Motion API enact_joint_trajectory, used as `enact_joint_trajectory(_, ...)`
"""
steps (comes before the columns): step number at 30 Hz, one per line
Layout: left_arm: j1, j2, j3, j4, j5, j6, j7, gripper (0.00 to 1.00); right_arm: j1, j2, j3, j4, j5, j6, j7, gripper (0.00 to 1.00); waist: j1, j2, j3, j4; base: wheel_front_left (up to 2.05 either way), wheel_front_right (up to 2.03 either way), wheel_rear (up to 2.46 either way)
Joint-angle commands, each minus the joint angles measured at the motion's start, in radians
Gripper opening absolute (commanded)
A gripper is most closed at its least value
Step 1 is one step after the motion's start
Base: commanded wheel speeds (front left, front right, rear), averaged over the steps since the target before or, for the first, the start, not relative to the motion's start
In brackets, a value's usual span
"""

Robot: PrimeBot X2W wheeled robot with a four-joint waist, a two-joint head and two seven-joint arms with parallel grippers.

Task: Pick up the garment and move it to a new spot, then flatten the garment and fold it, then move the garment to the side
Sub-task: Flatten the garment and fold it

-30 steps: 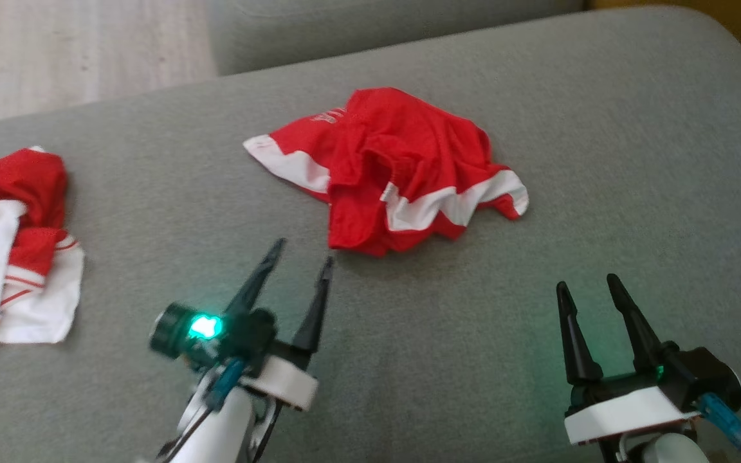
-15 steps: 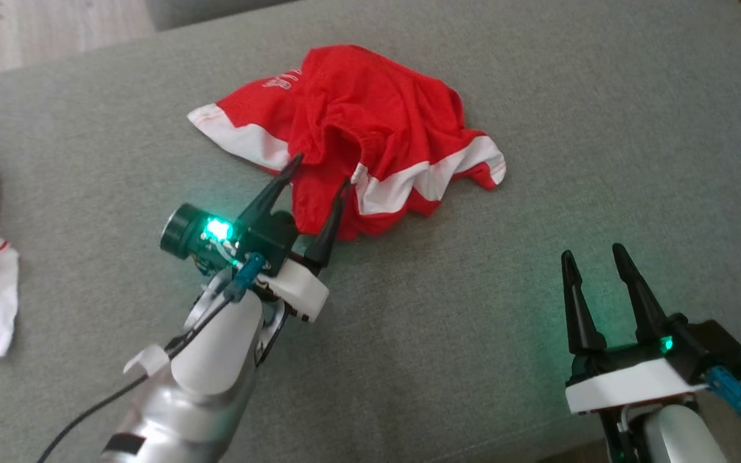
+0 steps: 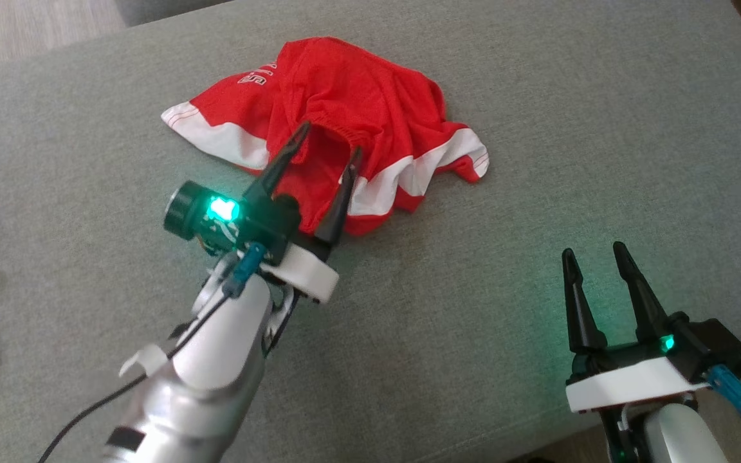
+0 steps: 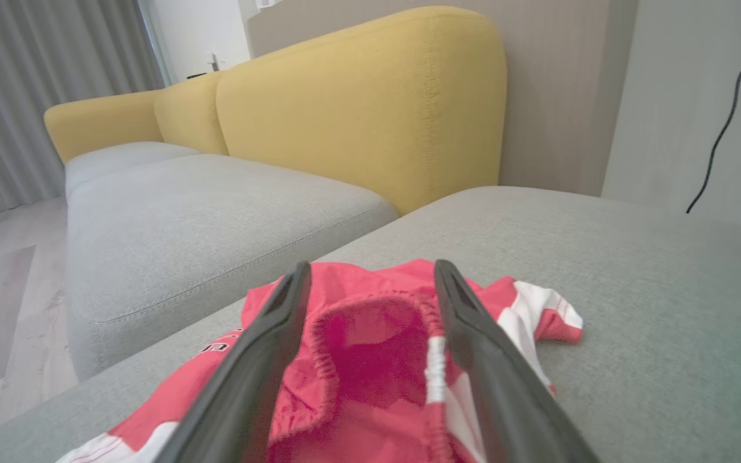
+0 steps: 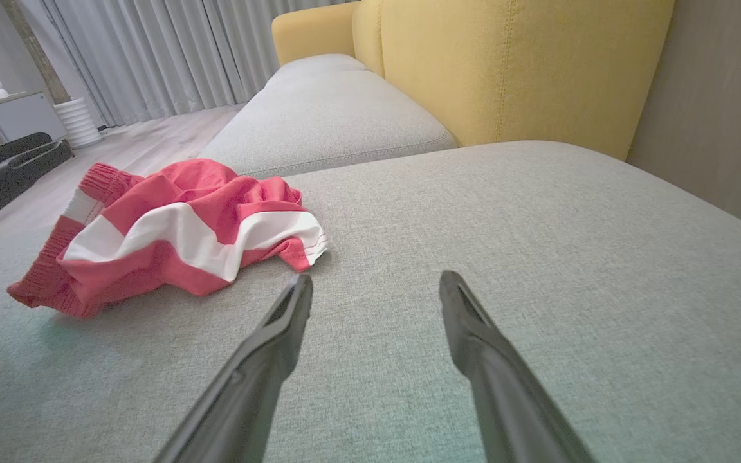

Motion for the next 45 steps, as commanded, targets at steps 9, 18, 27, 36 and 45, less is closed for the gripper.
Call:
enact_joint_trajectory(9, 0.03, 0.037, 0.001, -0.026, -0.007, -0.014, -0.008, 1.0, -0.028, -0.007, 0.025, -0.025, 0.002, -0.001, -0.004, 1.0, 0.0, 0.0, 0.001, -0.004, 0.0, 0.0, 0.0)
enact_joint_trajectory(18, 0.003, 0.041, -0.015, 0.028, -0.007, -0.018, -0.008, 1.0, -0.033, -0.007, 0.038, -0.025, 0.005, -0.001, -0.004, 1.0, 0.0, 0.0, 0.008, -0.017, 0.0, 0.0, 0.0)
enact_joint_trajectory(27, -0.01, 0.046, -0.027, 0.037, -0.006, -0.021, -0.009, 0.43, -0.031, -0.007, 0.043, -0.026, 0.013, -0.001, -0.004, 1.0, 0.0, 0.0, 0.008, -0.036, 0.0, 0.0, 0.0)
enact_joint_trajectory(36, -0.033, 0.044, -0.042, -0.045, -0.036, -0.065, -0.009, 0.0, -0.028, -0.007, 0.042, -0.025, 0.017, -0.001, -0.004, 1.0, 0.0, 0.0, -0.005, -0.048, 0.0, 0.0, 0.0)
enact_joint_trajectory(45, -0.276, 0.033, -0.055, -0.21, -0.196, -0.106, 0.034, 0.0, -0.016, -0.007, 0.057, -0.019, 0.025, -0.001, -0.004, 1.0, 0.0, 0.0, -0.063, -0.043, 0.0, 0.0, 0.0)
